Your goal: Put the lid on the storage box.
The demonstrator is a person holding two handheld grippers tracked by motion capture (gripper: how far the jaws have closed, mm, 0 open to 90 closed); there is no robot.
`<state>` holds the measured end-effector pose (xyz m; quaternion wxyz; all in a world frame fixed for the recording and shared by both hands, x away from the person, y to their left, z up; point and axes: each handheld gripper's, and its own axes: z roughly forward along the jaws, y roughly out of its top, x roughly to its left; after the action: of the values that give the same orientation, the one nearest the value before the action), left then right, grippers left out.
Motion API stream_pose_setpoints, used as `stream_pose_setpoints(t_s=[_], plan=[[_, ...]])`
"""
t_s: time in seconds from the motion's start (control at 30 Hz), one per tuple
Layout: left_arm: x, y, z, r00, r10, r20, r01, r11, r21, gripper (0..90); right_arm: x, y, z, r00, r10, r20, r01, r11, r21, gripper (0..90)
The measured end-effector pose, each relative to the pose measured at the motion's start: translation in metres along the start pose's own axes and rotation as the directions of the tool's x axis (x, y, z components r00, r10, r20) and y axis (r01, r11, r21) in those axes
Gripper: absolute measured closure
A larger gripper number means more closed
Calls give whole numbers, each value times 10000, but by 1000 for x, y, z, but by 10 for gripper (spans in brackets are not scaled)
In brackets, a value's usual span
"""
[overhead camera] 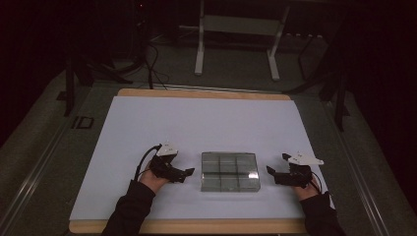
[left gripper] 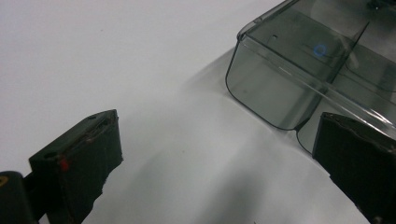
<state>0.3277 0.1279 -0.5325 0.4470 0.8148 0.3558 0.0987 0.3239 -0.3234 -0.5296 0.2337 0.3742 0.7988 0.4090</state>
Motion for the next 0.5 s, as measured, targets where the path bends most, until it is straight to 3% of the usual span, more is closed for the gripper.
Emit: stream_pose_setpoints(t_s=[0.33, 0.5], plan=[[3, -8, -1, 9998, -110, -136, 110, 9999, -15, 20, -2, -4, -1, 9999, 47, 143, -48, 10000, 62, 159], [2, -8, 0, 9997, 44, -223, -44, 10000, 26, 20, -2, -5, -1, 9998, 66, 179, -67, 10000, 52, 159]])
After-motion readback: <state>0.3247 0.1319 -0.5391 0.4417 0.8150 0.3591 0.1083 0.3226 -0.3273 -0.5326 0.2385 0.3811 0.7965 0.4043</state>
